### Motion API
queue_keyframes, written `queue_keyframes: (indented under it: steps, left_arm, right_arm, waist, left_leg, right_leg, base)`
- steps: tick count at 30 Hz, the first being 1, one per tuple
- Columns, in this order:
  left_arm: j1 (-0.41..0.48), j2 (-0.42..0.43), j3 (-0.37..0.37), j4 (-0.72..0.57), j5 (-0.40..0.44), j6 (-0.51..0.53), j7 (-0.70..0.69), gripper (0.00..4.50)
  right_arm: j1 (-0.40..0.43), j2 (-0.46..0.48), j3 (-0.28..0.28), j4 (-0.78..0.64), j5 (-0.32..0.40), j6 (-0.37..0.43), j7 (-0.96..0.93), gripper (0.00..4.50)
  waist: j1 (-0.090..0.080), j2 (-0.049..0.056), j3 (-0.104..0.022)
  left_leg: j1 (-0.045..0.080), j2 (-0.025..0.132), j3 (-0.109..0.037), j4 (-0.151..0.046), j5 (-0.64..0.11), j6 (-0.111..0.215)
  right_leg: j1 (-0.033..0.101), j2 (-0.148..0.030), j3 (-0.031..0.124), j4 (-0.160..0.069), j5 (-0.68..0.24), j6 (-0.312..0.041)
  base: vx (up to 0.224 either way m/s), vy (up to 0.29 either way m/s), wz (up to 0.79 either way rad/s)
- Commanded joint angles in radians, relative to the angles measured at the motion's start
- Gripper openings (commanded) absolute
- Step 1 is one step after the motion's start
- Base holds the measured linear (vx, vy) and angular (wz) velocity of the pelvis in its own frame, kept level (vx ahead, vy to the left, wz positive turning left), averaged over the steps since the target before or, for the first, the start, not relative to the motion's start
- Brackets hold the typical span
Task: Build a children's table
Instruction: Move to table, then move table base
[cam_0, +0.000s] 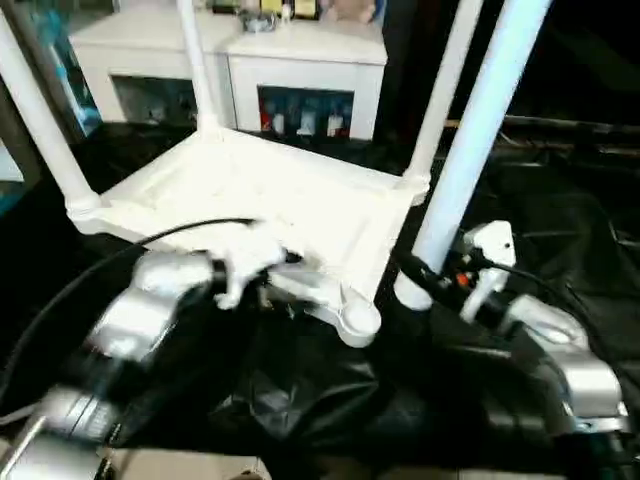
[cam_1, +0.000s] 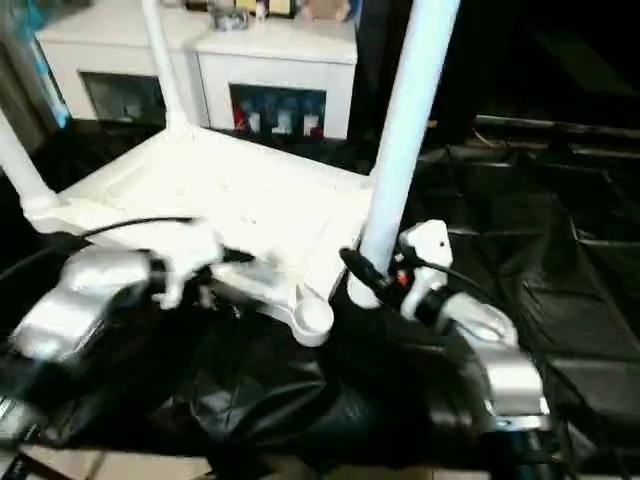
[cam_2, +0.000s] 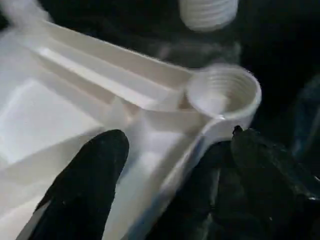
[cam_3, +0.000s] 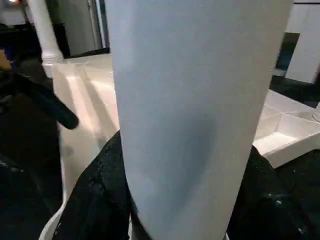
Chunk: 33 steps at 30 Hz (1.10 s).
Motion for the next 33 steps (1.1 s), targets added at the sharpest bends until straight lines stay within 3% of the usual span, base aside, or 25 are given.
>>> queue_keyframes:
  steps: [1,2,3,5,7,9,10,12,13,14,15,16,18,19,21,22,24,26,27,33]
  left_arm:
    - [-0.077,-0.008,-0.046,0.110,0.057,-0.078,-0.034,3.48]
    - [-0.107,-0.011,-0.068,0.164,0.081,-0.106,-0.048,3.37]
    - [-0.135,-0.014,-0.086,0.214,0.104,-0.132,-0.058,3.37]
    - [-0.167,-0.020,-0.106,0.275,0.136,-0.178,-0.058,3.04]
    - [-0.207,-0.033,-0.125,0.349,0.158,-0.224,-0.068,2.99]
    - [-0.231,-0.043,-0.138,0.393,0.170,-0.252,-0.079,2.66]
    - [-0.251,-0.053,-0.147,0.438,0.182,-0.285,-0.089,2.66]
    - [-0.259,-0.058,-0.151,0.454,0.187,-0.298,-0.093,2.56]
    - [-0.264,-0.061,-0.154,0.465,0.190,-0.305,-0.096,2.46]
    - [-0.294,-0.077,-0.164,0.527,0.209,-0.342,-0.099,2.22]
    - [-0.307,-0.083,-0.168,0.554,0.218,-0.357,-0.097,2.17]
    - [-0.317,-0.088,-0.170,0.573,0.226,-0.372,-0.091,2.16]
    - [-0.339,-0.100,-0.170,0.613,0.235,-0.392,-0.085,1.94]
    - [-0.347,-0.104,-0.171,0.630,0.240,-0.403,-0.083,1.79]
    - [-0.364,-0.111,-0.176,0.666,0.254,-0.423,-0.082,1.60]
    - [-0.370,-0.113,-0.178,0.680,0.260,-0.431,-0.082,1.60]
    - [-0.382,-0.118,-0.183,0.708,0.271,-0.444,-0.086,1.38]
    - [-0.395,-0.125,-0.185,0.737,0.279,-0.451,-0.094,1.24]
    - [-0.400,-0.128,-0.186,0.749,0.283,-0.443,-0.100,1.14]
    - [-0.419,-0.163,-0.129,0.794,0.241,-0.343,-0.131,0.70]
  right_arm:
    - [-0.002,-0.016,0.002,-0.004,0.012,-0.014,0.026,1.93]
    - [0.001,-0.018,0.005,-0.004,0.008,-0.018,0.034,1.93]
    - [0.005,-0.021,0.007,-0.005,0.005,-0.021,0.041,1.93]
    - [0.009,-0.024,0.011,-0.007,-0.002,-0.026,0.044,1.93]
    - [0.017,-0.028,0.011,-0.016,0.002,-0.024,0.047,1.93]
    - [0.025,-0.031,0.011,-0.020,0.003,-0.025,0.048,1.93]
    - [0.032,-0.032,0.013,-0.024,0.001,-0.028,0.049,1.93]
    - [0.035,-0.032,0.013,-0.026,0.001,-0.029,0.049,1.93]
    - [0.037,-0.032,0.013,-0.027,0.001,-0.030,0.049,1.93]
    - [0.043,-0.032,0.013,-0.032,-0.001,-0.030,0.051,1.93]
    - [0.045,-0.031,0.013,-0.036,-0.001,-0.030,0.051,1.93]
    - [0.050,-0.031,0.014,-0.041,-0.002,-0.030,0.050,1.93]
    - [0.062,-0.033,0.016,-0.054,-0.003,-0.029,0.049,1.93]
    - [0.068,-0.034,0.018,-0.060,-0.005,-0.029,0.048,1.93]
    - [0.082,-0.038,0.021,-0.072,-0.007,-0.030,0.046,1.93]
    - [0.086,-0.038,0.021,-0.075,-0.007,-0.030,0.046,1.93]
    - [0.098,-0.036,0.022,-0.087,-0.007,-0.030,0.041,1.93]
    - [0.104,-0.035,0.021,-0.092,-0.007,-0.029,0.038,1.93]
    - [0.106,-0.035,0.021,-0.094,-0.008,-0.030,0.036,1.93]
    - [0.098,-0.026,0.019,-0.092,-0.002,-0.020,0.023,1.93]
  waist:
    - [0.001,0.006,-0.040]
    - [0.002,0.011,-0.043]
    - [0.004,0.004,-0.047]
    - [0.005,0.005,-0.050]
    - [0.006,0.016,-0.053]
    - [0.006,0.014,-0.056]
    - [0.007,0.023,-0.057]
    - [0.007,0.017,-0.059]
    - [0.009,0.019,-0.059]
    - [0.008,0.031,-0.059]
    - [0.008,0.036,-0.060]
    - [0.007,0.028,-0.061]
    - [0.009,0.028,-0.059]
    - [0.008,0.042,-0.058]
    - [0.010,0.035,-0.057]
    - [0.007,0.046,-0.054]
    - [0.009,0.042,-0.055]
    - [0.010,0.044,-0.054]
    - [0.008,0.054,-0.055]
    - [0.008,0.052,-0.053]
  left_leg:
    - [0.020,0.070,-0.031,-0.101,-0.256,-0.028]
    - [0.022,0.072,-0.033,-0.101,-0.259,-0.034]
    - [0.020,0.074,-0.033,-0.101,-0.240,-0.031]
    - [0.015,0.075,-0.031,-0.098,-0.194,-0.019]
    - [0.013,0.075,-0.031,-0.094,-0.160,-0.006]
    - [0.015,0.075,-0.029,-0.091,-0.148,0.003]
    - [0.014,0.077,-0.030,-0.090,-0.138,0.009]
    - [0.014,0.078,-0.028,-0.089,-0.127,0.023]
    - [0.013,0.079,-0.028,-0.088,-0.115,0.034]
    - [0.014,0.078,-0.028,-0.087,-0.122,0.039]
    - [0.016,0.078,-0.028,-0.086,-0.127,0.039]
    - [0.015,0.080,-0.028,-0.087,-0.126,0.043]
    - [0.012,0.079,-0.026,-0.086,-0.117,0.054]
    - [0.014,0.082,-0.028,-0.088,-0.137,0.051]
    - [0.013,0.081,-0.028,-0.087,-0.145,0.050]
    - [0.013,0.081,-0.028,-0.089,-0.163,0.046]
    - [0.012,0.081,-0.029,-0.089,-0.162,0.043]
    - [0.012,0.082,-0.029,-0.090,-0.165,0.044]
    - [0.011,0.082,-0.030,-0.090,-0.169,0.040]
    - [0.009,0.080,-0.027,-0.087,-0.147,0.058]
  right_leg:
    - [0.025,-0.083,0.049,-0.109,-0.210,-0.181]
    - [0.026,-0.085,0.049,-0.106,-0.210,-0.181]
    - [0.028,-0.085,0.048,-0.103,-0.178,-0.184]
    - [0.031,-0.085,0.047,-0.095,-0.090,-0.206]
    - [0.032,-0.085,0.045,-0.088,-0.023,-0.228]
    - [0.034,-0.083,0.043,-0.087,0.020,-0.243]
    - [0.035,-0.085,0.041,-0.081,0.053,-0.260]
    - [0.038,-0.084,0.040,-0.079,0.098,-0.275]
    - [0.037,-0.086,0.038,-0.077,0.121,-0.285]
    - [0.034,-0.083,0.037,-0.078,0.125,-0.290]
    - [0.035,-0.083,0.037,-0.078,0.130,-0.293]
    - [0.039,-0.086,0.037,-0.079,0.142,-0.298]
    - [0.039,-0.087,0.037,-0.079,0.148,-0.302]
    - [0.037,-0.088,0.036,-0.083,0.133,-0.298]
    - [0.040,-0.089,0.037,-0.083,0.121,-0.300]
    - [0.039,-0.088,0.037,-0.087,0.103,-0.298]
    - [0.042,-0.090,0.037,-0.086,0.094,-0.298]
    - [0.041,-0.090,0.037,-0.088,0.072,-0.295]
    - [0.041,-0.089,0.037,-0.090,0.076,-0.295]
    - [0.040,-0.091,0.037,-0.089,0.067,-0.307]
  base:
    - [0.000,0.000,0.00]
    - [0.000,0.000,0.00]
    - [0.000,0.000,0.00]
    - [0.000,0.000,0.00]
    - [0.000,0.000,0.00]
    - [0.000,0.000,0.00]
    - [0.000,0.000,0.00]
    - [0.000,0.000,0.00]
    - [0.000,0.000,0.00]
    - [0.000,0.000,0.00]
    - [0.000,0.000,0.00]
    - [0.000,0.000,0.00]
    - [0.000,0.000,0.00]
    - [0.000,0.000,0.00]
    - [0.000,0.000,0.00]
    - [0.000,0.000,0.00]
    - [0.000,0.000,0.00]
    - [0.000,0.000,0.00]
    - [0.000,0.000,0.00]
    - [0.000,0.000,0.00]
